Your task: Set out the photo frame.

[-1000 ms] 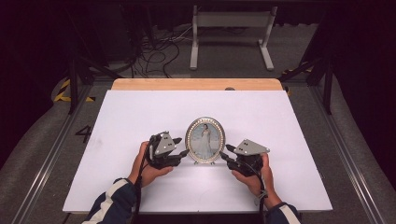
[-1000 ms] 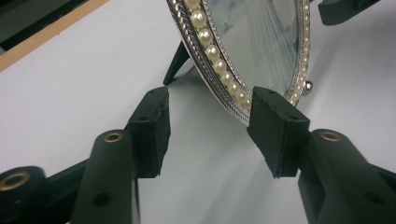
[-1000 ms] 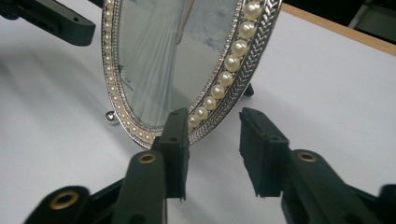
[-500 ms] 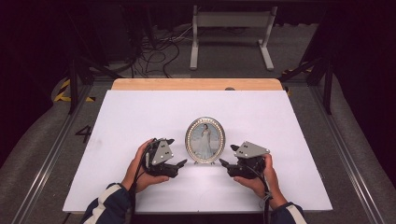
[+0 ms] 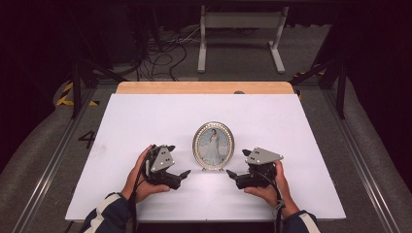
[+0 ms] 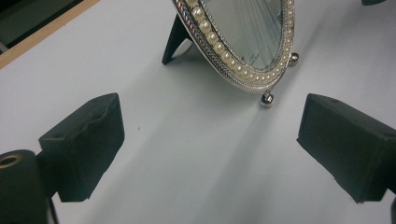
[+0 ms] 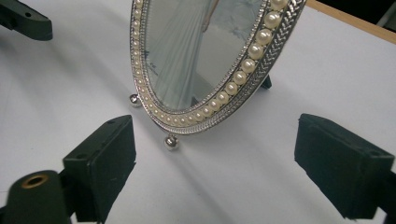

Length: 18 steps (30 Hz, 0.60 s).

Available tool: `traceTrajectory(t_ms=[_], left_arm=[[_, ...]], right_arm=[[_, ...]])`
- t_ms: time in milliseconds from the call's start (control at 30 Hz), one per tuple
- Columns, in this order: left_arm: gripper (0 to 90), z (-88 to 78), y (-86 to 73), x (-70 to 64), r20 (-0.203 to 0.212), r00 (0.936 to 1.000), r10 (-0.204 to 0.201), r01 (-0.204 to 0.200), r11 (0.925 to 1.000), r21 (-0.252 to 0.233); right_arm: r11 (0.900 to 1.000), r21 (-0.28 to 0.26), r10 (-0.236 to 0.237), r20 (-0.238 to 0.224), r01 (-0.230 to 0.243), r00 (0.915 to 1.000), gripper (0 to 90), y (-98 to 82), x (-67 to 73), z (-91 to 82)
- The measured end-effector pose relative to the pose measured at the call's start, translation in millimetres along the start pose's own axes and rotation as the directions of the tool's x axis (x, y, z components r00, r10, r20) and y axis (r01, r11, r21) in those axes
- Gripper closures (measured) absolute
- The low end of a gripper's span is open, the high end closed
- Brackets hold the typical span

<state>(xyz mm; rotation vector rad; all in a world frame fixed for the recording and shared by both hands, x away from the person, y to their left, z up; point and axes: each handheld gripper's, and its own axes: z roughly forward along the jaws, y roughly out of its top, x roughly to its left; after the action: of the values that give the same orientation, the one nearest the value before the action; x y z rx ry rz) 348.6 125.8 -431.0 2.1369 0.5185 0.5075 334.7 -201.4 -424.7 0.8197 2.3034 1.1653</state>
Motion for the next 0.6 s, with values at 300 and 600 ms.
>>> traceTrajectory(t_ms=[300,600], left_arm=[[6.1,-8.3,-8.6,3.7,-0.010,0.9999,0.009,-0.009,0.9999,0.009],[6.3,-17.7,-17.8,8.0,-0.022,0.9997,0.004,-0.004,0.9999,0.012]], right_arm=[[1.000,-0.011,0.006,0.017,-0.006,0.9998,11.1,-2.8,-2.9,-0.9],[1.000,0.005,0.002,0.049,-0.002,0.9988,15.0,-9.7,-7.9,-5.9]])
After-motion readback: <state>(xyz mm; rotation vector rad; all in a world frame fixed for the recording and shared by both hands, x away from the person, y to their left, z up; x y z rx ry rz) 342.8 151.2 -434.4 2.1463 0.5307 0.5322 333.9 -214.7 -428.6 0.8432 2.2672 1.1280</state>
